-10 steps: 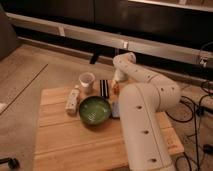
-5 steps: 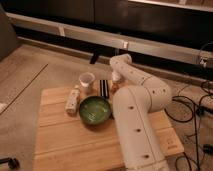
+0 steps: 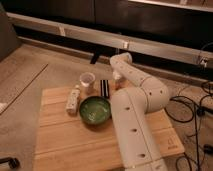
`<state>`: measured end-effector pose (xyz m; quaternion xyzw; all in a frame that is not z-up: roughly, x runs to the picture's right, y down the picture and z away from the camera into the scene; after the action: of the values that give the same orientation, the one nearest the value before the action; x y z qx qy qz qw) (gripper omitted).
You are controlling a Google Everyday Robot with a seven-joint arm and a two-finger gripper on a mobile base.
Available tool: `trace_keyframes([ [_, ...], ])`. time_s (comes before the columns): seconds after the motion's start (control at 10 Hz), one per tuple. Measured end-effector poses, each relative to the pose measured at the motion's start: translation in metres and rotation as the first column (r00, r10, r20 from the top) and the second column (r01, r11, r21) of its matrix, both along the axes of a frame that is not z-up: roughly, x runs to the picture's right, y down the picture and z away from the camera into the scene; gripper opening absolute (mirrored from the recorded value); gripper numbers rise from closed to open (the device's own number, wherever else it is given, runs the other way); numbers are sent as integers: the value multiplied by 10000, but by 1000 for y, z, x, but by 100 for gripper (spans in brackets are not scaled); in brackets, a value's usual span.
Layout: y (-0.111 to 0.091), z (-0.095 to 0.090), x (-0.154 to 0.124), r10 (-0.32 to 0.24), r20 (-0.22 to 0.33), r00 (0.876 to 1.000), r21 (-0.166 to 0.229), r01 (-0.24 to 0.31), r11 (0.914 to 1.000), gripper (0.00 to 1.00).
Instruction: Drag the pepper across the table
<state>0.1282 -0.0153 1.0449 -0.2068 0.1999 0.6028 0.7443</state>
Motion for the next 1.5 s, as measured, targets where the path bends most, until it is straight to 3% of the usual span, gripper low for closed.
trace_keyframes([
  [0.3,-6,-1,41,448,-935,9946,191,-432,9989,0],
  [0.6,-9,-5,83,1086,-1778,9781,492,-1014,9936,0],
  [1.0,-9,-26,150,2331,-2981,9256,1110,-2089,9716,0],
  [1.1,-8,-27,157,2395,-3078,9208,1157,-2136,9700,1],
  [1.3,-9,-26,151,2399,-3015,9228,1141,-2149,9700,14],
  [1.5,-9,-26,152,2393,-3023,9227,1147,-2140,9701,34],
])
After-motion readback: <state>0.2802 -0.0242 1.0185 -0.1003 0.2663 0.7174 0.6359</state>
